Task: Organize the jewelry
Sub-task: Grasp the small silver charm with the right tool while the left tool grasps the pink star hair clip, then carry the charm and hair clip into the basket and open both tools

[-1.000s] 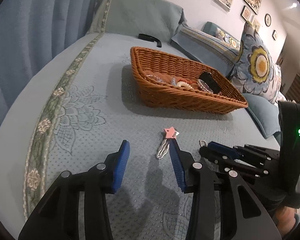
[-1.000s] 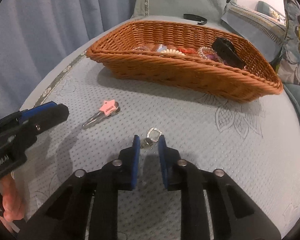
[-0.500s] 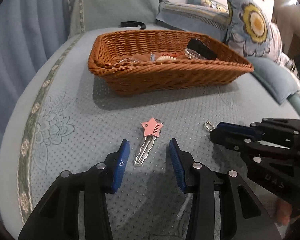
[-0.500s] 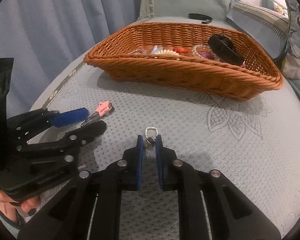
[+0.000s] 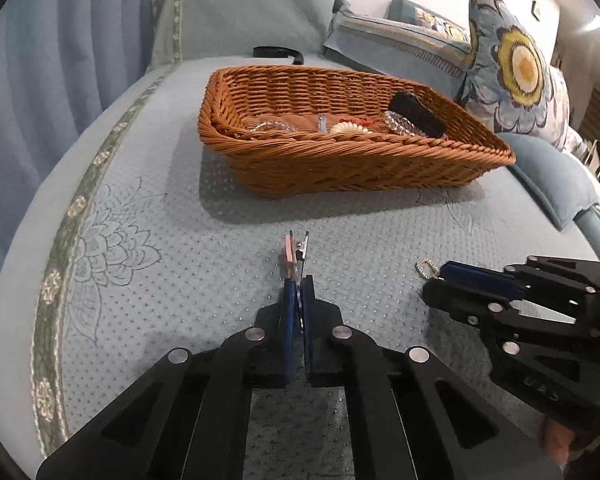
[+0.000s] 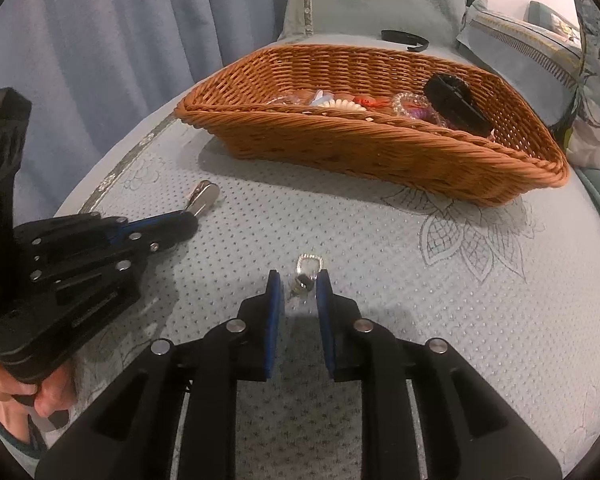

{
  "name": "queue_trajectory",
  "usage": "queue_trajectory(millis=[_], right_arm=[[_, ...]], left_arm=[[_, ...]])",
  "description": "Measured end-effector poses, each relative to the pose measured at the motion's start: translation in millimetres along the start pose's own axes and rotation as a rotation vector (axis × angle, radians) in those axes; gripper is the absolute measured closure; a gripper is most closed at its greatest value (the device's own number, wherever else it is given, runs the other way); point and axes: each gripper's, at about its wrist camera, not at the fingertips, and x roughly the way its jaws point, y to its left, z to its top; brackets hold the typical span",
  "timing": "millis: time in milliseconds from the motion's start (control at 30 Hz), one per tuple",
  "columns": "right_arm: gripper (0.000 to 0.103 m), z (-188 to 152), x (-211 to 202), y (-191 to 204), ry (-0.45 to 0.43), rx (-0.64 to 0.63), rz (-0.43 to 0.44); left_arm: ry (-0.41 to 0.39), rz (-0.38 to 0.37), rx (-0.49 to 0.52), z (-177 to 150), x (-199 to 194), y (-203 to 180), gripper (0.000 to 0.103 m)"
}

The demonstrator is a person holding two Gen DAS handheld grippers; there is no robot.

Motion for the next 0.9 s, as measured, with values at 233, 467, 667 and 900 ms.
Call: queue_trajectory(millis=[233, 467, 667, 900], right_arm=[[0.095, 0, -3, 2, -0.022, -0.016, -0.004], [0.095, 0, -23, -3, -0.087, -0.002, 0.039], [0.095, 5, -52, -2, -0.186, -0.009, 0.084], [0.095, 16, -85, -13, -0.268, 0.014, 0.132]], left_arm=[[-0.034, -0.029, -0.003, 0, -7, 0, 0.102], [-0.085, -0.052, -0.011, -1, -20, 0, 0.102], [-0.151, -0.075, 0.002, 2, -41, -6, 0.102], [-0.243, -0.101, 0.0, 12, -75, -12, 0.102]])
